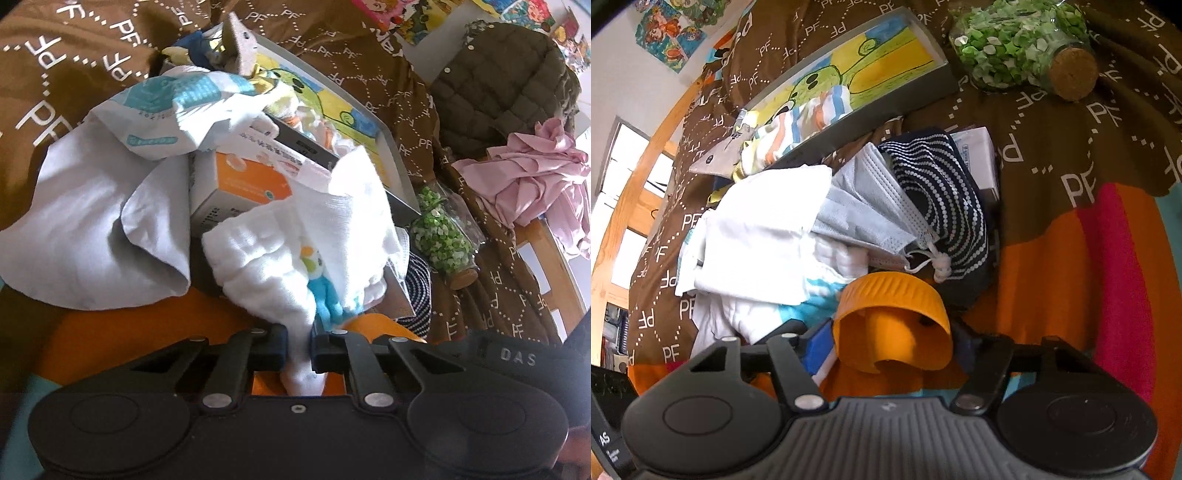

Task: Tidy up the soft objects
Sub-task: 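Grasp the white towel with the left tool while the right tool grasps the orange silicone piece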

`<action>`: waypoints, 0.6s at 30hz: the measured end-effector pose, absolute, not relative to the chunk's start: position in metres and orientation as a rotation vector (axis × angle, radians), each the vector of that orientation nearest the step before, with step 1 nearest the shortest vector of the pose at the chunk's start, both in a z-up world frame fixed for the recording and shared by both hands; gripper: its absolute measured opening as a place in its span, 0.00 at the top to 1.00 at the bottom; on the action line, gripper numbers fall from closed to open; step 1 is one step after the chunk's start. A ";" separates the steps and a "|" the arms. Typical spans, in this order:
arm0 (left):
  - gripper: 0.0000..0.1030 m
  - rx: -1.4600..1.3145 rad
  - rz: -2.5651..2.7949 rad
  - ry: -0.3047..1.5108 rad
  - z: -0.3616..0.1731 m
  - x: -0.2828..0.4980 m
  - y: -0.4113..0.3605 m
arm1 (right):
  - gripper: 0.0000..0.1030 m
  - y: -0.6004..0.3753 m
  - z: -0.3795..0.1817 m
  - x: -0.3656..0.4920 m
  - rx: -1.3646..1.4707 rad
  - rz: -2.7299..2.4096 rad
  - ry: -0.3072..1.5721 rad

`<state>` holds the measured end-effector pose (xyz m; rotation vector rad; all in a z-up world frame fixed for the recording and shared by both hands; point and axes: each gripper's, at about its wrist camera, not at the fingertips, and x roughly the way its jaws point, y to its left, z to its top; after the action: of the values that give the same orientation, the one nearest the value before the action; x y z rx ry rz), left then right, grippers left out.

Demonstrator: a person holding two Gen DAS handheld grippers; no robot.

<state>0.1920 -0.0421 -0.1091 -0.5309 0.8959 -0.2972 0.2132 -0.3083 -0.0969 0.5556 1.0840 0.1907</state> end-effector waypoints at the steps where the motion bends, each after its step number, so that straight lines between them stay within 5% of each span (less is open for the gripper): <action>1: 0.90 -0.527 -0.302 0.894 -0.108 0.191 -0.043 | 0.35 -0.307 -0.097 0.213 0.561 0.193 1.079; 9: 0.90 -0.506 -0.317 0.891 -0.106 0.188 -0.048 | 0.30 -0.315 -0.095 0.213 0.670 0.229 1.047; 18: 0.92 -0.504 -0.338 0.879 -0.103 0.186 -0.051 | 0.58 -0.313 -0.095 0.216 0.645 0.215 1.015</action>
<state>0.1856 -0.0507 -0.1028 -0.5044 0.8793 -0.3375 0.2156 -0.3132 -0.0951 0.6448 1.0155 0.2155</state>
